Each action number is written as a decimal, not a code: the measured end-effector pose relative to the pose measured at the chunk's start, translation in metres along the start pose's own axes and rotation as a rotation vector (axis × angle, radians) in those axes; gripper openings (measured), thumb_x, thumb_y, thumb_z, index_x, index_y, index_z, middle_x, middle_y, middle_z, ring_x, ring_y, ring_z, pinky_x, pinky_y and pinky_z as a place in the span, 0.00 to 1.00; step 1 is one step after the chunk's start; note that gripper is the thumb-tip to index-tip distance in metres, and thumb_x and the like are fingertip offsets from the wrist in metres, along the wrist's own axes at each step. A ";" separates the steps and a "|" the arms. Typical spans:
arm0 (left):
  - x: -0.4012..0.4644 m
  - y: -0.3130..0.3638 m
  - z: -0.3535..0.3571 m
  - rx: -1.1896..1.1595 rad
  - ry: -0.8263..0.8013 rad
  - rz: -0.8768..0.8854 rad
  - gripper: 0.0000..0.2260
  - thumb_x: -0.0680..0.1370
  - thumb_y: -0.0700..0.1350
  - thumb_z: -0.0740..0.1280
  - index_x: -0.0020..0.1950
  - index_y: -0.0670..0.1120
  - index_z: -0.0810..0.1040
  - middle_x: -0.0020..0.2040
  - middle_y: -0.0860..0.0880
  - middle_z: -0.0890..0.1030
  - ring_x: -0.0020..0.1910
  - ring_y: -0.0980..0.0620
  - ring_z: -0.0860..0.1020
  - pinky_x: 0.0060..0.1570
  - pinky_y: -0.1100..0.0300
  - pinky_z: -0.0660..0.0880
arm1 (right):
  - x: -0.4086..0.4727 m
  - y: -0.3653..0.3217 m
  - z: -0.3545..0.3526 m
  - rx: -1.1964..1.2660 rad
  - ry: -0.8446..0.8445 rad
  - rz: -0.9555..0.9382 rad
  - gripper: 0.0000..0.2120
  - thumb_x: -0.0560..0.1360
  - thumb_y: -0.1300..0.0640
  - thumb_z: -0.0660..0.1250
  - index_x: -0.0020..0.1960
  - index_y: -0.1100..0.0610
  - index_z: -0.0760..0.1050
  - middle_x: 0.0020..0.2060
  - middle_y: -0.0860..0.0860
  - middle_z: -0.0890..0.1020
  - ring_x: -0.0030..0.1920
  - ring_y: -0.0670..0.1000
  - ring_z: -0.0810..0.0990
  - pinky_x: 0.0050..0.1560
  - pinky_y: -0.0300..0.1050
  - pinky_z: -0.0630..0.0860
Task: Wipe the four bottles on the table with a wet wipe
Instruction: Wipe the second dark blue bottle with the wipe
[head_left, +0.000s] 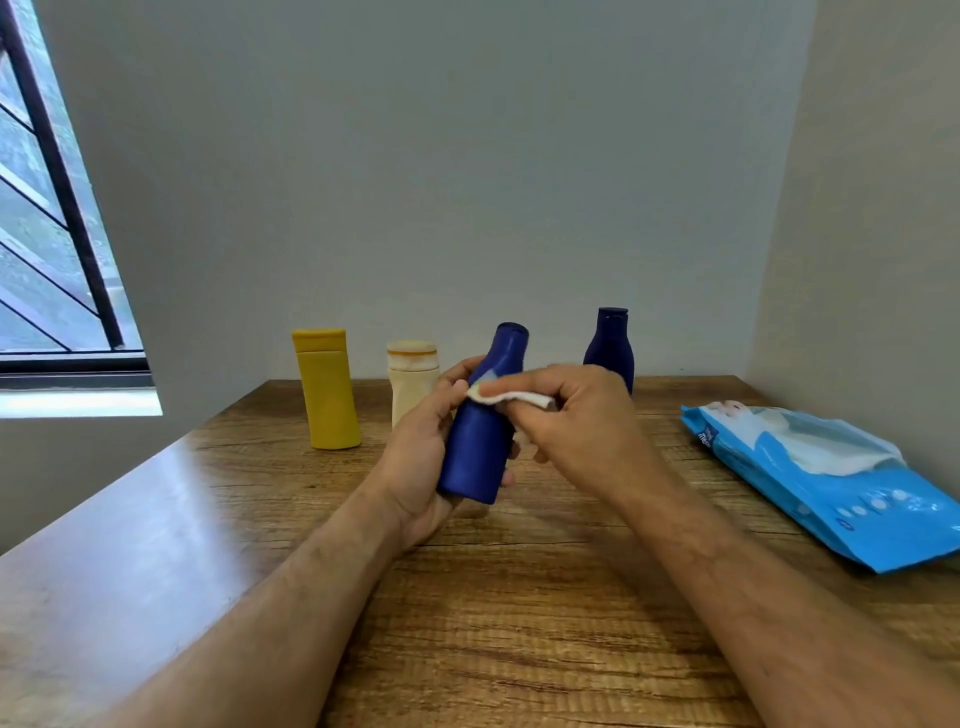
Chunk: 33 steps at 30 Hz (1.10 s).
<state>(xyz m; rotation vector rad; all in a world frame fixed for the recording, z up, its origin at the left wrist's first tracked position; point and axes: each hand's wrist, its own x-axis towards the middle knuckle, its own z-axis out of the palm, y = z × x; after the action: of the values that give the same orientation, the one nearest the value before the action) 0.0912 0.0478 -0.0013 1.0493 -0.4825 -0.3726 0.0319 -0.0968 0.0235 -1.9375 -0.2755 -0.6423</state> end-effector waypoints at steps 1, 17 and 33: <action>0.000 0.000 -0.001 0.017 -0.007 -0.006 0.14 0.84 0.50 0.57 0.65 0.53 0.78 0.53 0.41 0.85 0.40 0.43 0.81 0.37 0.52 0.77 | 0.001 0.001 -0.001 0.000 0.064 -0.016 0.09 0.77 0.57 0.70 0.52 0.46 0.85 0.46 0.43 0.83 0.38 0.38 0.81 0.34 0.29 0.75; 0.000 0.001 -0.006 0.129 -0.070 0.096 0.27 0.70 0.38 0.70 0.70 0.45 0.75 0.63 0.44 0.81 0.59 0.48 0.80 0.58 0.56 0.76 | 0.004 0.002 -0.008 0.023 0.033 -0.040 0.10 0.76 0.59 0.70 0.52 0.46 0.85 0.41 0.45 0.85 0.34 0.47 0.81 0.30 0.39 0.79; 0.000 -0.002 -0.005 0.659 0.084 0.257 0.35 0.67 0.32 0.78 0.65 0.55 0.66 0.56 0.49 0.81 0.50 0.53 0.83 0.46 0.61 0.79 | 0.001 0.003 -0.003 -0.100 -0.147 -0.017 0.10 0.76 0.62 0.71 0.49 0.50 0.86 0.39 0.39 0.84 0.40 0.36 0.81 0.34 0.27 0.74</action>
<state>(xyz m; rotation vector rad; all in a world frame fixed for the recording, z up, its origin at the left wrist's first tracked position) 0.0939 0.0508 -0.0053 1.6082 -0.6768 0.0740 0.0334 -0.1006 0.0226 -2.0847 -0.3584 -0.5340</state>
